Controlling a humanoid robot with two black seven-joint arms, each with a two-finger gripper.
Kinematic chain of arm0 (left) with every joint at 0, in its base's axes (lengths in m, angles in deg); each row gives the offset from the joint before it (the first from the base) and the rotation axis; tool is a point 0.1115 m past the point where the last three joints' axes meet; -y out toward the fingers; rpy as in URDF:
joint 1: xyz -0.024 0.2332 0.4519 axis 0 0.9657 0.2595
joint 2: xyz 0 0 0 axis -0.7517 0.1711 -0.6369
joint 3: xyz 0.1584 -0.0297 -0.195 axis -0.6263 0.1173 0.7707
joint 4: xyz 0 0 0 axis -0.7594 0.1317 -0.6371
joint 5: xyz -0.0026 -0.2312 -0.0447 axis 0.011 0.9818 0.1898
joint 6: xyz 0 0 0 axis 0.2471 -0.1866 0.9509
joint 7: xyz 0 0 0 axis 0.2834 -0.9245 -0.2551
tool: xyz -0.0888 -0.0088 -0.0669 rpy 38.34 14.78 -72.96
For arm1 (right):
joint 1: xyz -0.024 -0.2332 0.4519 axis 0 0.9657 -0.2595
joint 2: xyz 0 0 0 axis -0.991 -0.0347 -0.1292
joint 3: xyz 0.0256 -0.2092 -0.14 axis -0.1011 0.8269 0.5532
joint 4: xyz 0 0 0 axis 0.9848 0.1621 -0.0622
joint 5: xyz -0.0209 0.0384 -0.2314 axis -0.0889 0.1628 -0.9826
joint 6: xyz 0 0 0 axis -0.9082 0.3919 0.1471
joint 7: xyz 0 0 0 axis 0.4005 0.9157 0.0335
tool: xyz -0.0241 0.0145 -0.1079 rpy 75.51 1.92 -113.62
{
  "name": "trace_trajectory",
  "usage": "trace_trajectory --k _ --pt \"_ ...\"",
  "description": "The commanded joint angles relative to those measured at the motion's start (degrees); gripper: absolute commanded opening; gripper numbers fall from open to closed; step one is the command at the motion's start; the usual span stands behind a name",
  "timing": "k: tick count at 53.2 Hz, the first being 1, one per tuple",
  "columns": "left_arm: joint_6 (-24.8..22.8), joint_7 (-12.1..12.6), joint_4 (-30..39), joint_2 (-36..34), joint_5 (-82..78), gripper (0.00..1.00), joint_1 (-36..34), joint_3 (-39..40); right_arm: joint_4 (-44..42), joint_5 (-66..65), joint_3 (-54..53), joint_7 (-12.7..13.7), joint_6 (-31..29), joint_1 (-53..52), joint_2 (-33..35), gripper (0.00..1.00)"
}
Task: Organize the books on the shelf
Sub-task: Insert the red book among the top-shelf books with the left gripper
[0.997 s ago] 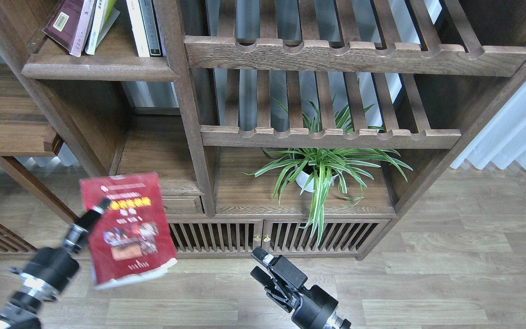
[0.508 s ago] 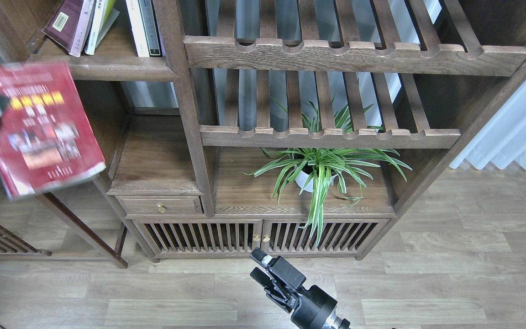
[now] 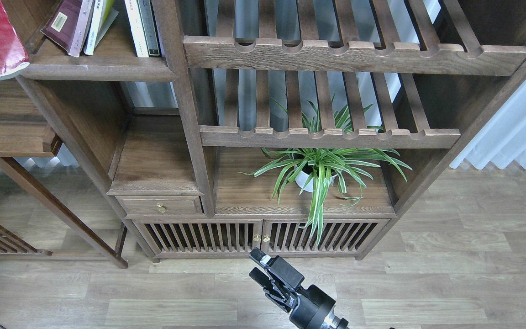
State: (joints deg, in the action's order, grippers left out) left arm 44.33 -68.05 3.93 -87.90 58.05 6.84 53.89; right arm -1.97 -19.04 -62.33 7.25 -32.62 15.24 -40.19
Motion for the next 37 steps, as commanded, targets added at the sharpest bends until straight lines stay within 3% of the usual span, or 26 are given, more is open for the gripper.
trace_trajectory --k 1,13,24,37 --pt "0.01 1.49 -0.25 -0.14 -1.58 0.03 -4.87 -0.38 -0.03 -0.45 0.08 0.00 0.00 -0.17 -0.29 0.98" --pt "0.01 1.93 -1.04 1.96 -5.09 0.04 -8.56 -0.47 -0.03 -0.72 -0.01 0.00 0.00 -0.17 -0.73 0.98" --pt "0.01 2.99 -5.88 3.90 -13.53 0.04 -10.76 -0.38 -0.03 -0.72 -0.01 0.00 0.00 -0.17 -0.73 0.98" --pt "0.01 4.39 -10.88 11.28 -25.57 0.04 -15.85 0.23 -0.03 -0.72 0.17 0.00 0.00 -0.17 -0.73 0.98"
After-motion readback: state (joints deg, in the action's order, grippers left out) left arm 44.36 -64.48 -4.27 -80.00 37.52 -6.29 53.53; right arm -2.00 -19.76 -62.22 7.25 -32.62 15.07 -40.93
